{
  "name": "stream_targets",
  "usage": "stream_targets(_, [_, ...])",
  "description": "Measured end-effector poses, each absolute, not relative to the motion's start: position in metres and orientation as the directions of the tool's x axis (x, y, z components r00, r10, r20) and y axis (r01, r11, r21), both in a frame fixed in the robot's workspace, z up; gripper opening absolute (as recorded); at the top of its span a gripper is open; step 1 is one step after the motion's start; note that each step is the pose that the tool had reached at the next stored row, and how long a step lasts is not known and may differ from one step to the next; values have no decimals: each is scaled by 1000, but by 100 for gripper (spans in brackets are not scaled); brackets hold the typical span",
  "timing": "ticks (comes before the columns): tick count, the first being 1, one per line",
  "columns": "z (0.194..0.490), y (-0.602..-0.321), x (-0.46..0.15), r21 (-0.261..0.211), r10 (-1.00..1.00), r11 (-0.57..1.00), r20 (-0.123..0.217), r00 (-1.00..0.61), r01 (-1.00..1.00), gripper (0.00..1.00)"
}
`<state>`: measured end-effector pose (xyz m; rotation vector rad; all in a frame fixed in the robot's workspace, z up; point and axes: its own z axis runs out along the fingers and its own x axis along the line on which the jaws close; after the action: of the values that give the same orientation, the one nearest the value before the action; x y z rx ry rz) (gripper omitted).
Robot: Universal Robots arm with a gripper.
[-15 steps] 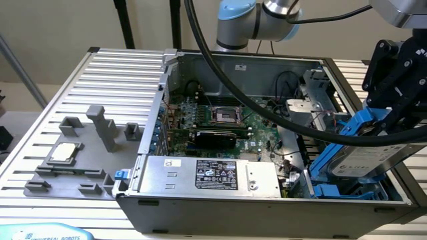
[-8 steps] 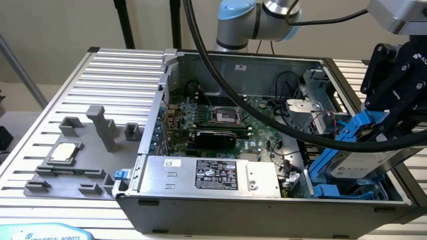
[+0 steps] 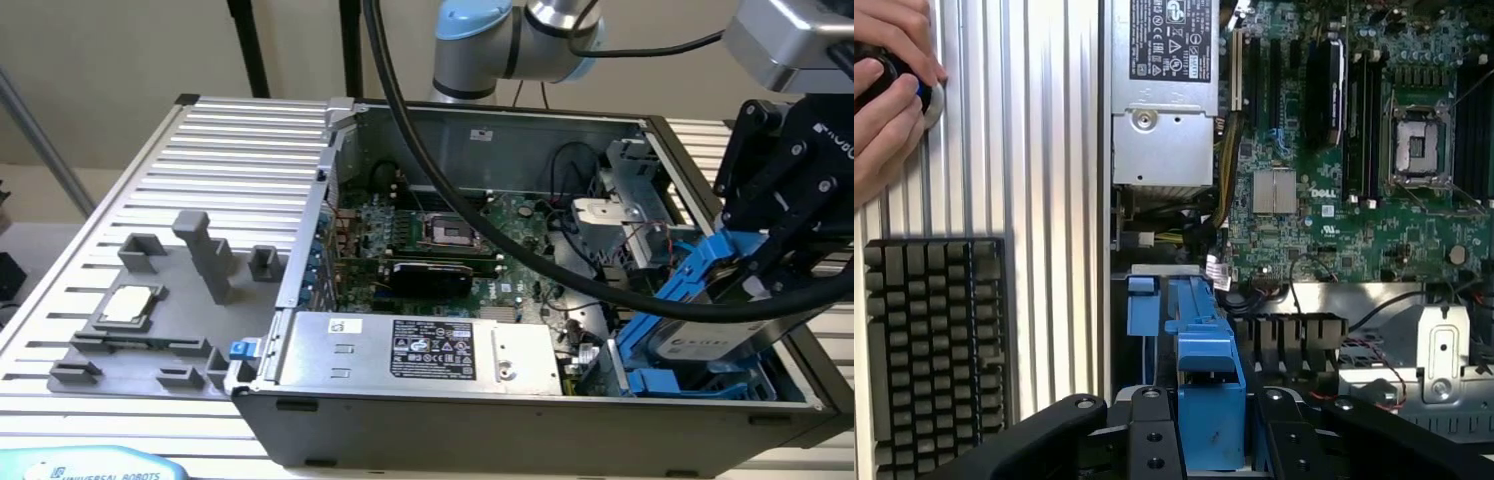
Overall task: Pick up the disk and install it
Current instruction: 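Insert the disk into the insertion slot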
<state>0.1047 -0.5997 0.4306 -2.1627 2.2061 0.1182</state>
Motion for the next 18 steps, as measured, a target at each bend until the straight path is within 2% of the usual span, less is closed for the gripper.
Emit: stream_targets(18, [409,-600,104,22,-995,-10,-104,8,-1000,33])
